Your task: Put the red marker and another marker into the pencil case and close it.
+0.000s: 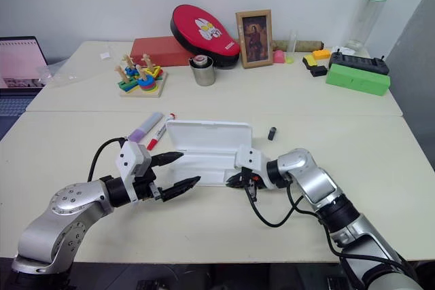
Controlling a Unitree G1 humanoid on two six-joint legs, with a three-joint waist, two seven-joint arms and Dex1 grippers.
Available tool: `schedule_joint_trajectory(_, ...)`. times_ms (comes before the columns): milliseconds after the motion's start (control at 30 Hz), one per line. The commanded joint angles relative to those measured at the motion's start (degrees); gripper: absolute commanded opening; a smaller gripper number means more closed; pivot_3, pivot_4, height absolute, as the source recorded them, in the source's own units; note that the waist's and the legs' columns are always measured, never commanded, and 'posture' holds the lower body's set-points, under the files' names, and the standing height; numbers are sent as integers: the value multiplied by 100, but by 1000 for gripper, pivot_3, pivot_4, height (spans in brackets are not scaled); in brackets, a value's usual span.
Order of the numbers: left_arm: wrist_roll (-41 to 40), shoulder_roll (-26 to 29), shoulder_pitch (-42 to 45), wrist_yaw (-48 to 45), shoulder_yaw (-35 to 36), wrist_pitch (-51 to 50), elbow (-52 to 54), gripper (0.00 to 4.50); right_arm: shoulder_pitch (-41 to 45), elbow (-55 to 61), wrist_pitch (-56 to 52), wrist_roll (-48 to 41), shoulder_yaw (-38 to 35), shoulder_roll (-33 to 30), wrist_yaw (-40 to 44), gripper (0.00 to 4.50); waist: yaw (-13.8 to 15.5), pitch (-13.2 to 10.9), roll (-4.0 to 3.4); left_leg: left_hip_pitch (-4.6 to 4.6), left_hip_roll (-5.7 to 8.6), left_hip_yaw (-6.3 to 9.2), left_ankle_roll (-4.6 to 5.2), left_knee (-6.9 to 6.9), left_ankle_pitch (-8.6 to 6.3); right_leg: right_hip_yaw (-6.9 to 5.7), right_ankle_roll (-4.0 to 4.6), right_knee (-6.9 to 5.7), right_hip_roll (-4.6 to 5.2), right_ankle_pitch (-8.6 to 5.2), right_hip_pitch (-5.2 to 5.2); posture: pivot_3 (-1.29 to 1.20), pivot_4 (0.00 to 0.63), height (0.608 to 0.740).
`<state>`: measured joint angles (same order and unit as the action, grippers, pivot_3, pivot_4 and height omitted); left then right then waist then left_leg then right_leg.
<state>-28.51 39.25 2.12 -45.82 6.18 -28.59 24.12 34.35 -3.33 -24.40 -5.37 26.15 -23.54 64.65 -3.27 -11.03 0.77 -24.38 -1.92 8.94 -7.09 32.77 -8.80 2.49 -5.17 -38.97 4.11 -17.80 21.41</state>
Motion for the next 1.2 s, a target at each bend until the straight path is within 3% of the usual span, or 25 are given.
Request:
schedule_joint_trajectory(33, -63, 114, -60, -16, 186, -20, 181, 4500, -53, 289, 151, 66, 90, 11, -13, 55, -1, 0, 0, 0, 0, 0, 0, 0, 0, 0, 0, 0, 0, 0, 0, 0, 150, 740)
schedule_joint_trajectory(133, -189, 96, -115, 128, 447, -123, 171, 4500, -116, 301, 402, 111, 110, -27, 31, 55, 0, 0, 0, 0, 0, 0, 0, 0, 0, 0, 0, 0, 0, 0, 0, 0, 150, 740)
schedule_joint_trajectory(233, -439, 64, -151, 483, 876, -600, 162, 4500, -95, 431, 252, -133, -116, -10, 91, 456, 0, 0, 0, 0, 0, 0, 0, 0, 0, 0, -1, 1, 0, 0, 0, 0, 150, 740)
schedule_joint_trajectory(433, -588, 64, 11, 1066, 1358, -1198, 66, 4500, 89, 675, -318, -864, -710, 84, 102, 1929, 2, 0, 1, 0, 0, 3, 0, 0, 0, -1, -1, 0, 0, -1, -2, 0, 150, 740)
schedule_joint_trajectory(733, 325, 260, 758, 1578, 753, -1403, -1063, 4500, 561, 1194, -1156, -2003, -1676, 277, -271, 4398, 3, 0, 0, 0, 0, 6, 0, -1, 0, -5, -1, 0, -1, 0, -2, 0, 150, 740)
schedule_joint_trajectory(1200, 1002, 92, 1755, 1628, 92, -1271, -2401, 4500, 691, 1407, -1337, -2387, -1956, 166, -757, 4476, 4, 0, 1, -1, 0, 6, 0, -3, 0, -6, 0, -2, -1, 0, 0, 0, 150, 740)
